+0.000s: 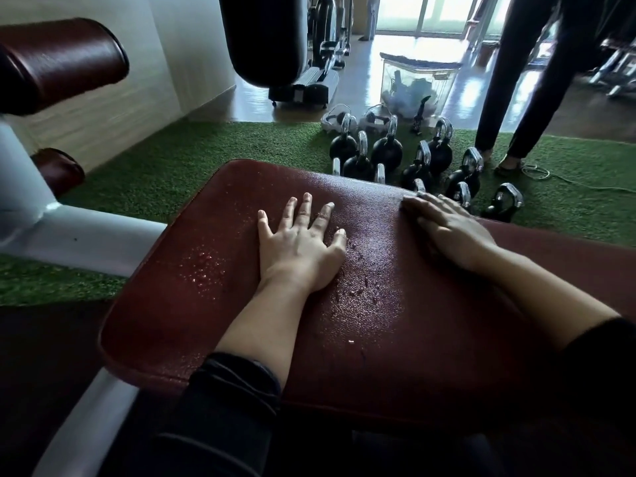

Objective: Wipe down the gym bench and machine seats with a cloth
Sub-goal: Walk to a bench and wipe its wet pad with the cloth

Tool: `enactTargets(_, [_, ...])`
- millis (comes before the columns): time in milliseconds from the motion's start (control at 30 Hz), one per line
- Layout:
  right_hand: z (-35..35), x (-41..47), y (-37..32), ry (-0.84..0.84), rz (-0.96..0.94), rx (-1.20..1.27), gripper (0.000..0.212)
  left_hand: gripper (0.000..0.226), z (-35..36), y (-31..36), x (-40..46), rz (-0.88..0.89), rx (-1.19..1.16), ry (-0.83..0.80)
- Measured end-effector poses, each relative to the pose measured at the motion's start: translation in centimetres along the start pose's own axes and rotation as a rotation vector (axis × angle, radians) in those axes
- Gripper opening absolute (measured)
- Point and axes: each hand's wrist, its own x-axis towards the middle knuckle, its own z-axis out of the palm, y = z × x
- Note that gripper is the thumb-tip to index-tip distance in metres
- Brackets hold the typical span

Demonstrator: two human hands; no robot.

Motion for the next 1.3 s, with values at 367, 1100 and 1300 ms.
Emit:
enactTargets(367, [1.1,7.0,-6.3,-0.008,-0.153,0.039,0.044,0.057,-0.2,-0.1,0.1,-0.005,-0.01,-0.006])
enactTargets(1100, [0.8,-6.8,-5.7,-0.058,-0.213,0.121,0.045,0.059,-1.5,-2.6,-5.9,0.158,0.059,-0.168])
enactTargets(1300, [0.9,-7.1,-6.0,0.011,-0.167,0.149,0.045,0.057,-1.7,-5.0,-9.6,0.183,0.044,-0.05])
